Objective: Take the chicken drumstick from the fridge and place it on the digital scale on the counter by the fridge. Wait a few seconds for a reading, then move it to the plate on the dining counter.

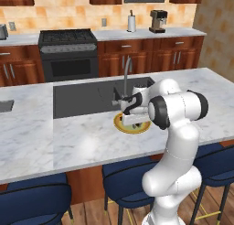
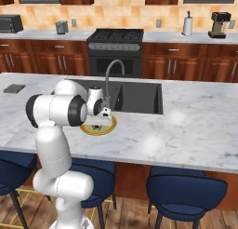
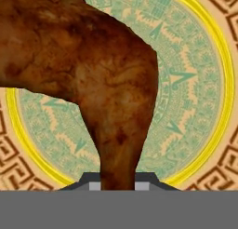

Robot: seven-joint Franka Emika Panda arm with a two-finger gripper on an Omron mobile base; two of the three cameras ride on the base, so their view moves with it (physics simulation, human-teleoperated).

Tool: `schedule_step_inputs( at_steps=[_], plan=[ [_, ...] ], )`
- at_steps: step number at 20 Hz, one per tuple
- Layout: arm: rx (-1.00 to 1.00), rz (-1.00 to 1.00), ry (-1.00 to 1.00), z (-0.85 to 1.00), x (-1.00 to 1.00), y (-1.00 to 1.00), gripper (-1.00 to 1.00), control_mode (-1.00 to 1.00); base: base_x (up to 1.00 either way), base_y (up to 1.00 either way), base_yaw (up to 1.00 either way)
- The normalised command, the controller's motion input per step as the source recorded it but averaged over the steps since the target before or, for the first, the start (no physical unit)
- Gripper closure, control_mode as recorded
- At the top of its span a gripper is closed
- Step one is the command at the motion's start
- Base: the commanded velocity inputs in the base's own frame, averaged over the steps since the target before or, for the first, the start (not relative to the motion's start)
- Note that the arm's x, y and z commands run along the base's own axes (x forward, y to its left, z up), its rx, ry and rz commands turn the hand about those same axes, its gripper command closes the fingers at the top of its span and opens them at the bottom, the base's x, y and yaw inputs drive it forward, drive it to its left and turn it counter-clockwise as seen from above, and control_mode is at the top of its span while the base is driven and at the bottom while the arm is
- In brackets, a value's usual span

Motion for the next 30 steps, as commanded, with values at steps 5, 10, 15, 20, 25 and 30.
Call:
schedule_step_inputs(
  at_steps=[5,10,15,20,25,30],
  plan=[
    [-0.01,0.00,0.02,-0.06,0.03,0.00,1.00,-1.00,0.00,0.00,0.00],
    [0.00,0.00,0.02,0.00,0.39,0.00,1.00,-1.00,0.00,0.00,0.00],
    [0.00,0.00,0.00,0.00,0.37,0.00,1.00,-1.00,0.00,0.00,0.00],
    [0.00,0.00,0.03,-0.04,0.01,0.00,1.00,-1.00,0.00,0.00,0.00],
    [0.00,0.00,0.03,0.00,0.00,0.00,1.00,-1.00,0.00,0.00,0.00],
    [0.00,0.00,0.01,0.00,0.00,0.00,-1.00,-1.00,0.00,0.00,0.00]
  ],
)
